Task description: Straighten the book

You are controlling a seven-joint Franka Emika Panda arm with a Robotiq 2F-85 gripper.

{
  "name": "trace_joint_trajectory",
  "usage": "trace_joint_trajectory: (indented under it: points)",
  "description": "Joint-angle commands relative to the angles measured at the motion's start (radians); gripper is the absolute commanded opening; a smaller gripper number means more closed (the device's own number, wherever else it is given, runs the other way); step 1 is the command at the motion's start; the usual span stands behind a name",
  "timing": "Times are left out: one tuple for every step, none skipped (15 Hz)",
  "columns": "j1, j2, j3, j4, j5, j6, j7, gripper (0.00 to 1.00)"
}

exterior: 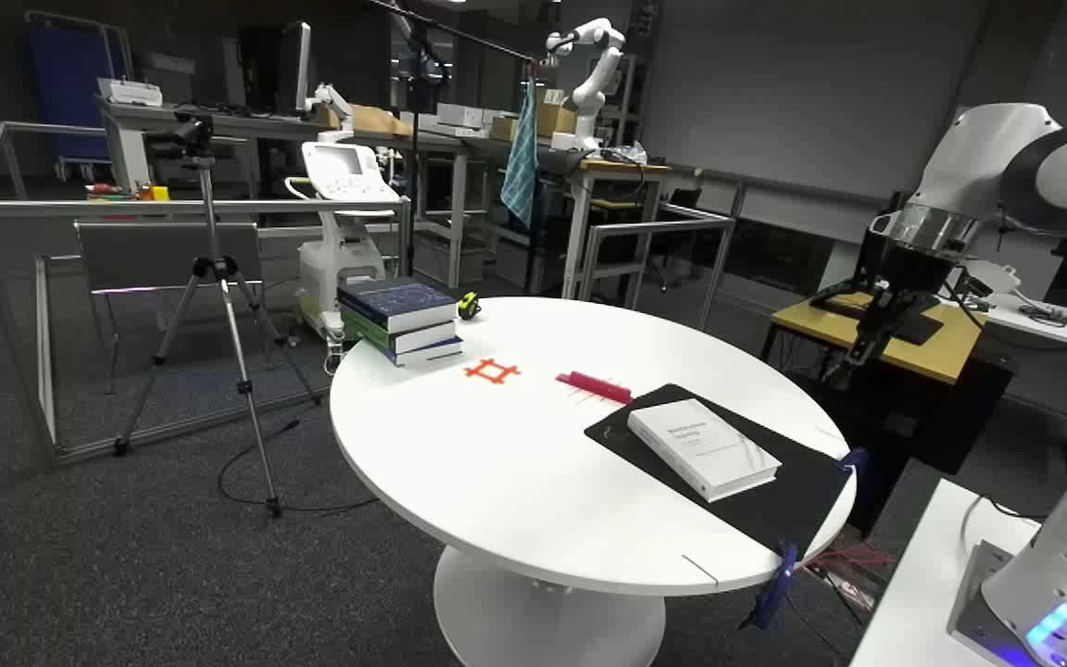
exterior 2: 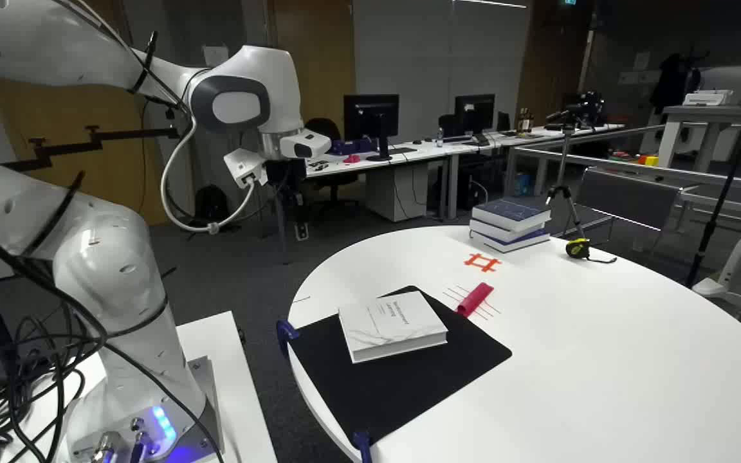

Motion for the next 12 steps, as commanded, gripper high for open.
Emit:
trace_joint_trajectory:
  points:
    - [-0.006,0.001,0.004,0.002,0.004,-0.006,-0.004,1.00]
    - [-0.006,0.003,0.005,0.001,0.004,-0.006,-0.004,1.00]
    - [-0.006,0.006,0.005,0.001,0.004,-0.006,-0.004,1.00]
    - [-0.006,0.009,0.005,0.001,0.004,-0.006,-0.004,1.00]
    - [-0.006,0.011,0.005,0.001,0.004,-0.006,-0.004,1.00]
    - [-0.006,0.012,0.005,0.001,0.004,-0.006,-0.004,1.00]
    - [-0.006,0.013,0.005,0.001,0.004,-0.006,-0.004,1.00]
    - [-0.006,0.013,0.005,0.001,0.004,-0.006,-0.004,1.00]
    - [0.001,0.018,0.009,0.002,0.013,0.007,0.003,1.00]
    - [0.010,0.026,0.012,0.005,0.019,0.009,-0.001,1.00]
    - [0.016,0.033,0.019,0.008,0.029,0.037,0.006,1.00]
    - [0.030,0.049,0.028,0.010,0.043,0.056,0.008,1.00]
